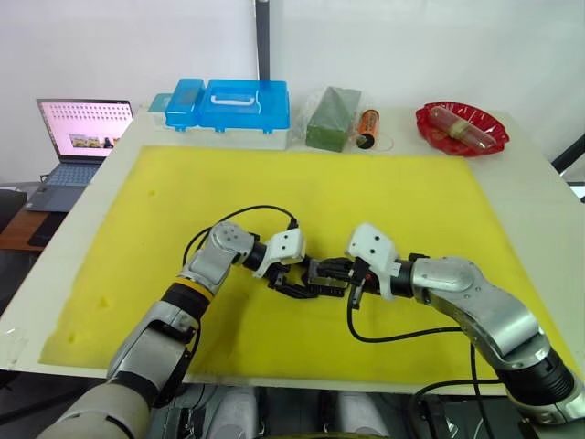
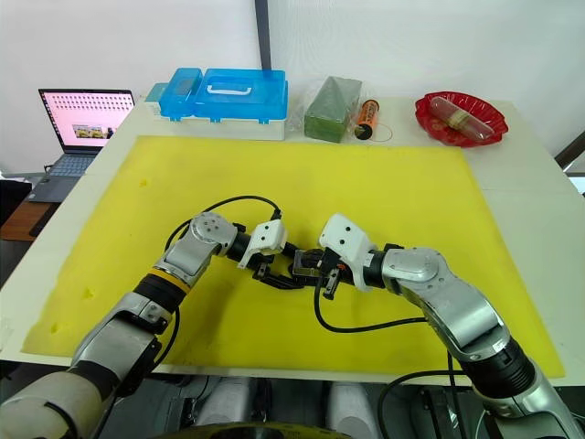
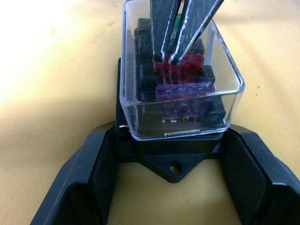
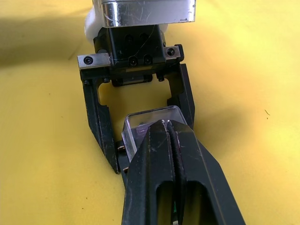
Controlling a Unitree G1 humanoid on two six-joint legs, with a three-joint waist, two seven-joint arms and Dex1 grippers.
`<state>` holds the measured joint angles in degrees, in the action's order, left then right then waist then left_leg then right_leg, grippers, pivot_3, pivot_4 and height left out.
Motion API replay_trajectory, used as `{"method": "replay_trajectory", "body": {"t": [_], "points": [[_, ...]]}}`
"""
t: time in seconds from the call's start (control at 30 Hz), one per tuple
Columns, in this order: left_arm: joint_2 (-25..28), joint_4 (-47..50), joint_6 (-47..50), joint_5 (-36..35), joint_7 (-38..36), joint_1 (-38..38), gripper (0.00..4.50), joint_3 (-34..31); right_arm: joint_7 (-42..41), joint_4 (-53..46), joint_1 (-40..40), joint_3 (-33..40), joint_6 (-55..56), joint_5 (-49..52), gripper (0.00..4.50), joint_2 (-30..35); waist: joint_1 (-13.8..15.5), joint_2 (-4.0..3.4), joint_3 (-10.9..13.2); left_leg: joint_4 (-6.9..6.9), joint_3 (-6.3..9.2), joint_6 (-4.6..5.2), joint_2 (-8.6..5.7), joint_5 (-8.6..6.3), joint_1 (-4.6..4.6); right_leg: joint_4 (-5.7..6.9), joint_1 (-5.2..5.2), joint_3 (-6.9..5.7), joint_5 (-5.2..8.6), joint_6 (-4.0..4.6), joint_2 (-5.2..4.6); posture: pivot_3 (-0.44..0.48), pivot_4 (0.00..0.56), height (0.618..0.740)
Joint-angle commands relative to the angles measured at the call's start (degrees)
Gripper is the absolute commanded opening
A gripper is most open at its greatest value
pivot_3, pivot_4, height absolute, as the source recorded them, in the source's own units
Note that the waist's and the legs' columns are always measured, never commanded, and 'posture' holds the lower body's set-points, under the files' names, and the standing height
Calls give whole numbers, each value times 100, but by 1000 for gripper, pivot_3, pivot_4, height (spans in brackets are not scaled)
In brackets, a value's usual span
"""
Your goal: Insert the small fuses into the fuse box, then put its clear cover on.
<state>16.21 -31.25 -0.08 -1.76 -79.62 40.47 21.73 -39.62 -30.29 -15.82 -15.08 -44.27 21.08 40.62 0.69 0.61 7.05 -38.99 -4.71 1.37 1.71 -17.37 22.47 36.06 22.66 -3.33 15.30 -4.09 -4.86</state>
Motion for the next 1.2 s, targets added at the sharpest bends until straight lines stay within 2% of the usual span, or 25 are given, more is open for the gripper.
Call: {"method": "replay_trajectory", "body": {"t": [0.03, 0.17, 0.4, 0.5, 0.63, 0.8, 0.87, 0.97, 1.1, 1.2], "points": [[-45, 148, 57, -166, -11, 25, 2803, -94, -359, 506, 768, -1031, -693, -85, 17, 241, -1, -1, -2, 1, 0, 0, 0, 0, 0, -1, 1, 0, 0, 1, -2, 0, 150, 740], [-53, 165, 71, -157, 0, 19, 2803, -91, -378, 502, 727, -1069, -650, -128, 17, 260, -4, -2, -8, 5, 0, 0, -3, -1, 0, -4, 10, -1, 1, 2, -9, 0, 150, 740], [-12, 222, -2, -133, -49, -44, 2803, -54, -348, 204, 413, 149, -256, 436, 17, -28, -5, -8, -1, 11, 0, -1, -5, -2, 2, -8, 24, 0, 1, 2, -16, 0, 150, 740], [18, 282, -80, -118, -50, -92, 2803, -43, -354, -185, 290, 748, -470, 953, 17, -37, -3, -11, 10, 11, 0, -1, -8, -1, 24, -6, 25, 0, 1, 2, -20, 0, 150, 740], [104, 357, -265, -42, -23, -156, 2803, -5, -277, -656, 151, 1496, -882, 1759, 17, -57, -2, -30, 28, 3, 2, -3, -8, 1, 84, 3, 84, -1, -3, 2, -21, 0, 150, 740], [203, 531, -300, -6, 79, -259, 2803, 6, -81, -1071, 92, 2083, -1295, 2382, 17, 106, -8, -39, 45, 4, 3, -3, -8, 1, 90, 2, 90, -5, -3, 1, -20, 0, 150, 740], [261, 571, -317, 39, 136, -306, 3566, 25, -7, -1173, 128, 2159, -1358, 2441, 0, 216, -10, -37, 49, 4, 3, -3, -8, 1, 90, 2, 90, -5, -3, 1, -20, 0, 150, 740], [511, 760, -445, 89, 48, -425, 4479, 73, 49, -1213, 215, 2441, -1485, 2615, 0, 398, -30, -35, 51, 4, 3, -3, -9, 1, 89, 2, 89, -5, -2, 2, -20, 0, 150, 740], [846, 1107, -382, -30, -65, -480, 4479, -13, -4, -1258, 387, 2661, -1550, 2707, 0, 745, -71, -35, 56, 7, 3, -3, -7, 1, 89, 2, 90, -5, -2, 2, -19, 0, 150, 740], [1286, 1625, -83, -297, -194, -499, 4500, -271, -312, -1287, 736, 2976, -1476, 2596, 605, 1331, -124, -41, 72, 8, 4, -3, -5, 2, 89, 3, 91, -5, -2, 2, -17, 0, 150, 740]]}}
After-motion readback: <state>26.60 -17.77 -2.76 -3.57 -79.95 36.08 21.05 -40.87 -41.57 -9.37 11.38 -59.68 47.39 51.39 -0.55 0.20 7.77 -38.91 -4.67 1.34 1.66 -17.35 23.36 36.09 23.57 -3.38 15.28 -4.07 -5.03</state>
